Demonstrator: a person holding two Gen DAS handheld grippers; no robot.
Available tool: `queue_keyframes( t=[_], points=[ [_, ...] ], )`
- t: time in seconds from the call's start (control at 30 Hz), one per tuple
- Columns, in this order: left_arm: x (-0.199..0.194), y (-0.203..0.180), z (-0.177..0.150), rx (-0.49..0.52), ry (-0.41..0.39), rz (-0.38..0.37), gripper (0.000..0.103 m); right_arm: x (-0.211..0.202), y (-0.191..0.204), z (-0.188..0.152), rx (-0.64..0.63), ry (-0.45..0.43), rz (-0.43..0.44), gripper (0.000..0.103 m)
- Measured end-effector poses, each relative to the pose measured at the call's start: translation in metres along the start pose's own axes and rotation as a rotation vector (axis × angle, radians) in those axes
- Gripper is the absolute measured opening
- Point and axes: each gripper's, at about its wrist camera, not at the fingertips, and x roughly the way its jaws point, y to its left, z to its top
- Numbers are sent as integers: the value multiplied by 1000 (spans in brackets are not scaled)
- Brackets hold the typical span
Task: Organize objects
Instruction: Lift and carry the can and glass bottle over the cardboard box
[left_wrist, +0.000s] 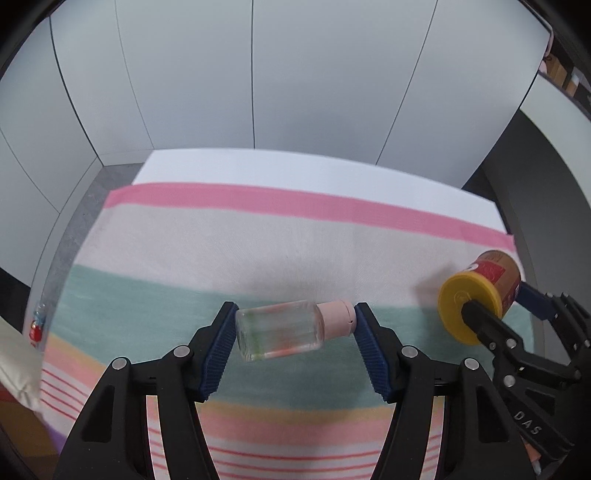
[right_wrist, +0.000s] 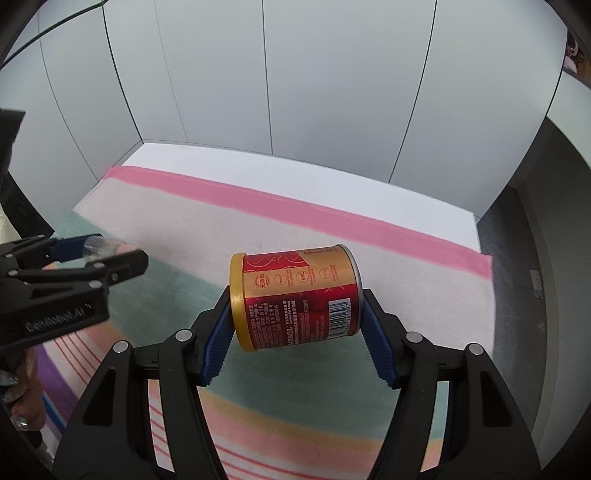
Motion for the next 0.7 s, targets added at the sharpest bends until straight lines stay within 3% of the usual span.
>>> queue_keyframes(
  t=[0.37,0.7],
  points=[
    [-99,23,-7,7,-53,10,64,-103,5,-2,8,-34,-43,67],
    [-175,28,-47,86,-41,18,64,-186,41,-18,-5,-33,-95,67]
  ],
)
